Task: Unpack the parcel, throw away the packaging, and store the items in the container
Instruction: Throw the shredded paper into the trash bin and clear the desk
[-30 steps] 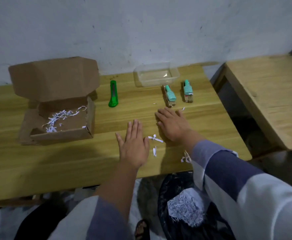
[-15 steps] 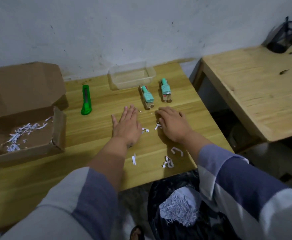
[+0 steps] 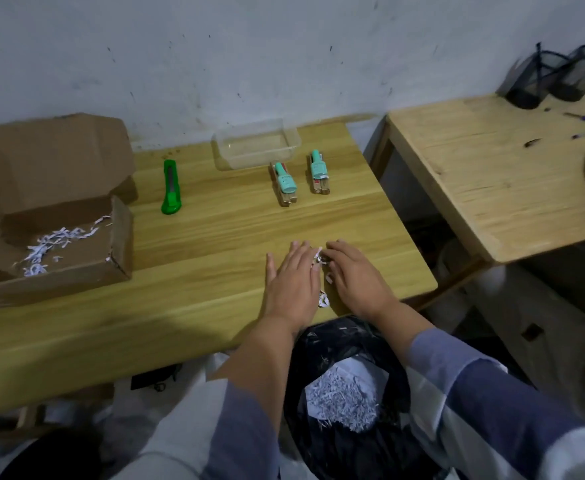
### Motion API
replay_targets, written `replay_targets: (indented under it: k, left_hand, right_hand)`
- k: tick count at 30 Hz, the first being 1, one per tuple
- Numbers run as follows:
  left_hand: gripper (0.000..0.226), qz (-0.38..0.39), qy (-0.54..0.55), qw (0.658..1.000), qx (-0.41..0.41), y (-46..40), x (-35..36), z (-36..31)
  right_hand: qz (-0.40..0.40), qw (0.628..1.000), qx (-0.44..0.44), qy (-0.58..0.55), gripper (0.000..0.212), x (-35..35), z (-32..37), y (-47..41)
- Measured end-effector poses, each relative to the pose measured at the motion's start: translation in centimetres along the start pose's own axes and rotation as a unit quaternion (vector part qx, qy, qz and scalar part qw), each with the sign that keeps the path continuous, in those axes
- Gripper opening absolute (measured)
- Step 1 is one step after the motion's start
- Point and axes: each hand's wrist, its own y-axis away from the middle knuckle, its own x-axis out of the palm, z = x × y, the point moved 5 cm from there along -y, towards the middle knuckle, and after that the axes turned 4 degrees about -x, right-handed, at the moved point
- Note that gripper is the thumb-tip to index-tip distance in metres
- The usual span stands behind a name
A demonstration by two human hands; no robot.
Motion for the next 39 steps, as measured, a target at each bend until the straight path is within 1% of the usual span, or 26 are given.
replay_targets:
  k: [2,6,8,12,15,17,19,23,25,27,28,32,35,37,39]
  left_hand:
    - [0.046,0.012,0.026,1.000,0.012,0.1,0.2,-0.9]
    - [0.044,-0.017,0.067,0.998,0.005,0.2,-1.3,-0.3]
    - [0.043,-0.028,0.052,0.998,-0.009,0.3,-2.3,0.9]
    - [0.046,-0.034,-0.001,0.998,-0.053,0.9,-3.4,4.2]
    - [0.046,-0.025,-0.037,0.999,-0.022,1.4,-3.2,5.7]
    - [0.046,-0.034,-0.048,0.998,-0.006,1.6,-3.1,6.0]
    - [0.046,-0.046,-0.069,0.997,-0.002,1.8,-3.0,5.9]
    - [0.048,-0.049,-0.102,0.994,-0.012,1.9,-2.8,5.7]
    - [0.049,-0.043,-0.105,0.993,-0.026,1.9,-2.7,5.5]
    - [0.051,-0.040,-0.110,0.992,-0.043,1.9,-2.4,5.3]
    - [0.052,-0.039,-0.119,0.991,-0.050,1.9,-2.2,5.1]
    - [0.055,-0.036,-0.147,0.986,-0.071,1.8,-1.6,4.9]
    - [0.055,-0.041,-0.146,0.986,-0.068,1.8,-1.6,4.9]
    - [0.055,-0.046,-0.143,0.987,-0.062,2.0,-1.7,4.9]
    - [0.055,-0.051,-0.143,0.987,-0.061,2.0,-1.7,5.0]
  right_hand:
    - [0.002,1.000,0.006,-0.005,0.041,-0.1,-0.3,0.7]
    - [-0.021,1.000,0.011,-0.007,0.042,0.1,-0.2,1.3]
    - [-0.020,1.000,0.022,0.007,0.047,0.6,0.4,1.4]
    - [0.010,0.998,0.046,0.041,0.064,2.4,2.5,0.9]
    - [0.029,0.995,0.033,0.093,0.070,4.1,4.0,0.5]
    - [0.033,0.991,0.022,0.128,0.069,4.7,4.3,0.3]
    - [0.026,0.991,0.017,0.132,0.066,4.7,4.3,0.3]
    - [-0.005,0.994,-0.010,0.110,0.040,3.3,3.2,-0.3]
    - [-0.030,0.996,-0.021,0.077,0.029,2.1,2.7,-0.9]
    - [-0.054,0.997,-0.029,0.056,0.029,0.8,2.4,-1.4]
    - [-0.055,0.996,-0.029,0.063,0.031,0.3,2.3,-1.4]
    - [0.037,0.984,-0.025,0.174,0.041,0.3,2.3,-0.2]
    - [0.039,0.958,-0.068,0.275,0.053,1.2,2.6,0.8]
    - [0.018,0.946,-0.102,0.308,0.049,1.6,2.5,1.1]
    - [-0.003,0.942,-0.132,0.308,0.040,1.8,2.6,1.3]
